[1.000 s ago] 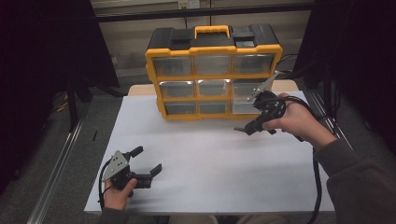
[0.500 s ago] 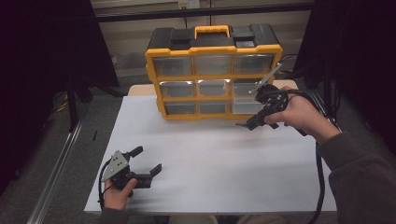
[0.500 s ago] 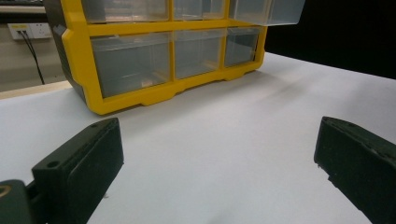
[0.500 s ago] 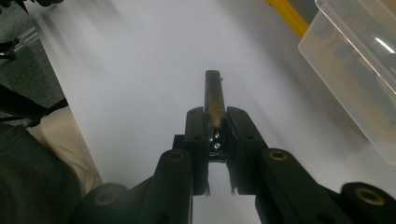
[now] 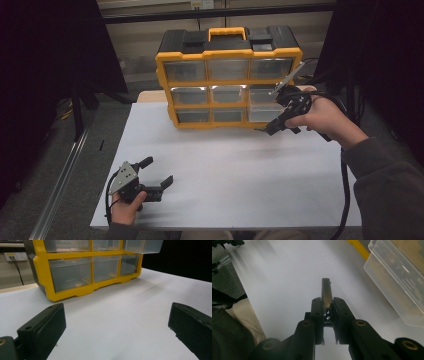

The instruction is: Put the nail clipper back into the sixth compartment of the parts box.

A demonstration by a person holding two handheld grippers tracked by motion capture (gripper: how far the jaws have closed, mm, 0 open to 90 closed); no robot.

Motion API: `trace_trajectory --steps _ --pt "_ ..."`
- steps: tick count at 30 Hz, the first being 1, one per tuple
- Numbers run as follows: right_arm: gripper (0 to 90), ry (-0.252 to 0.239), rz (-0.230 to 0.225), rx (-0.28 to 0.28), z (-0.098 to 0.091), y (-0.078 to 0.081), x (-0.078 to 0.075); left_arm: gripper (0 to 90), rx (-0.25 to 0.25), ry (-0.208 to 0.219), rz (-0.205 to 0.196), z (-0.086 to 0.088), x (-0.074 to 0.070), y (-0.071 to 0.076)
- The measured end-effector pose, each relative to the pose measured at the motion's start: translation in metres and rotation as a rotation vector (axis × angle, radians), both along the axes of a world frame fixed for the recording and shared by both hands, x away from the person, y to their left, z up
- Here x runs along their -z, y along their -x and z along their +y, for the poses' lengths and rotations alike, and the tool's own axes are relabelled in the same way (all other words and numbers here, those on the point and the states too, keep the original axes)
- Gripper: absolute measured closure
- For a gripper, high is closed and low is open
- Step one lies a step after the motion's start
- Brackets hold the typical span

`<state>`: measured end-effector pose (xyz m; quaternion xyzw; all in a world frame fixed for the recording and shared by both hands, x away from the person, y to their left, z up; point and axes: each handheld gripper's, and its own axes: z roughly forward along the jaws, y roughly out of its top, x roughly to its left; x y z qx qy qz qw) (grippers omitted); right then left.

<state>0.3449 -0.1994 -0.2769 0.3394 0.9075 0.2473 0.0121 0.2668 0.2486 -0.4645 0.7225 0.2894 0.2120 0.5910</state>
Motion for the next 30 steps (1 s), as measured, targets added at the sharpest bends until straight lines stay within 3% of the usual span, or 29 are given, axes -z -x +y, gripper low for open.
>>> trace_trajectory --steps 11,13,17,30 --pt "80.3 0.003 -0.012 0.007 -0.004 -0.003 -0.007 1.4 -0.007 -0.001 0.001 0.0 0.0 0.0" --pt "80.3 0.012 -0.014 0.007 -0.004 -0.004 -0.008 1.4 -0.016 0.035 0.009 -0.003 0.001 0.001" --pt "80.3 0.014 -0.017 0.009 -0.005 -0.005 -0.011 1.4 -0.013 0.019 0.004 -0.002 0.0 0.001" --pt "80.3 0.025 -0.025 0.014 -0.005 -0.008 -0.02 1.4 -0.006 0.032 0.012 -0.002 0.001 0.001"
